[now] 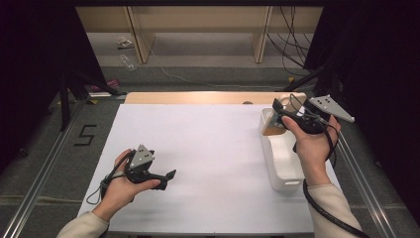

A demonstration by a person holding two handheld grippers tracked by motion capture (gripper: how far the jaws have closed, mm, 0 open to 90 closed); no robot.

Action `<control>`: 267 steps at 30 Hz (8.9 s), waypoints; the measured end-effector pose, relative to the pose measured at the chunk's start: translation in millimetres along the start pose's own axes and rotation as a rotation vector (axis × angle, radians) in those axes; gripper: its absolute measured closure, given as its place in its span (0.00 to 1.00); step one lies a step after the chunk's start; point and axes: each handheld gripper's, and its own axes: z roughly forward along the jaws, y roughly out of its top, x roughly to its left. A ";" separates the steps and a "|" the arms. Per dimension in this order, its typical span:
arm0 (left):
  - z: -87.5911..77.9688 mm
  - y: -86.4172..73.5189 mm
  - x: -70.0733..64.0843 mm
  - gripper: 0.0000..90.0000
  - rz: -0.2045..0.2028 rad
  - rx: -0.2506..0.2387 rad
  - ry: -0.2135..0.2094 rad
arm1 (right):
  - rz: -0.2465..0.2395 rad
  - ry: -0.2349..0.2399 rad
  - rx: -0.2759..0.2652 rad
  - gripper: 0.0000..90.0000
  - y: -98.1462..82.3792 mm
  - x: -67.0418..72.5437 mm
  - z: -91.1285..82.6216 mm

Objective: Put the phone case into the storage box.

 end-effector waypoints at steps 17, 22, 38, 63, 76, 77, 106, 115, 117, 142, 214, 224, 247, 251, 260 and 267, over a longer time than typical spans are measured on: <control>-0.1 0.0 0.1 0.00 0.001 -0.001 0.002 | 0.002 -0.036 0.003 0.13 -1.9 -10.6 -0.1; -0.1 0.0 0.1 0.00 0.001 0.000 0.001 | 0.002 -0.039 0.008 0.13 -3.3 -11.5 0.8; 0.0 -0.2 0.0 0.00 0.000 0.001 -0.001 | 0.001 -0.042 0.008 0.13 -5.5 -14.8 2.3; 0.3 0.0 -0.6 0.00 -0.002 0.000 0.003 | -0.023 -0.075 0.034 0.13 -14.4 -21.7 10.7; 0.1 -0.3 0.1 0.00 -0.003 0.002 0.002 | -0.022 -0.091 0.037 0.13 -11.9 -25.2 20.0; 0.2 -0.4 0.1 0.00 -0.003 0.002 0.001 | -0.020 -0.093 0.038 0.13 -11.8 -25.6 20.4; 0.8 -0.9 0.8 0.00 -0.010 0.000 -0.001 | -0.034 -0.106 0.061 0.13 -4.2 -28.2 40.5; 0.3 -1.6 1.7 0.00 -0.002 0.004 -0.008 | -0.034 -0.108 0.065 0.13 -3.5 -28.9 44.8; 0.2 -1.7 1.9 0.00 -0.002 0.005 -0.010 | -0.032 -0.105 0.069 0.13 -2.7 -29.2 45.7; -3.1 -4.8 4.7 0.00 0.010 -0.010 -0.031 | -0.033 -0.115 0.081 0.13 1.4 -32.4 55.1; -2.6 -4.6 5.4 0.00 0.001 -0.012 -0.028 | -0.029 -0.138 0.202 0.13 -2.1 -48.5 109.7; -2.6 -4.6 5.4 0.00 0.000 -0.012 -0.029 | -0.026 -0.144 0.209 0.13 -3.6 -49.4 115.3; -2.4 -4.7 5.5 0.00 -0.003 -0.012 -0.030 | -0.032 -0.148 0.228 0.13 -10.5 -50.8 126.2; -2.3 -4.8 5.6 0.00 -0.003 -0.012 -0.031 | -0.034 -0.150 0.233 0.13 -12.7 -51.7 128.3; -2.1 -4.9 5.6 0.00 -0.004 -0.011 -0.032 | -0.041 -0.149 0.240 0.13 -16.0 -51.7 131.8; -2.0 -4.9 5.7 0.00 -0.004 -0.009 -0.031 | -0.053 -0.147 0.246 0.13 -18.6 -51.1 133.5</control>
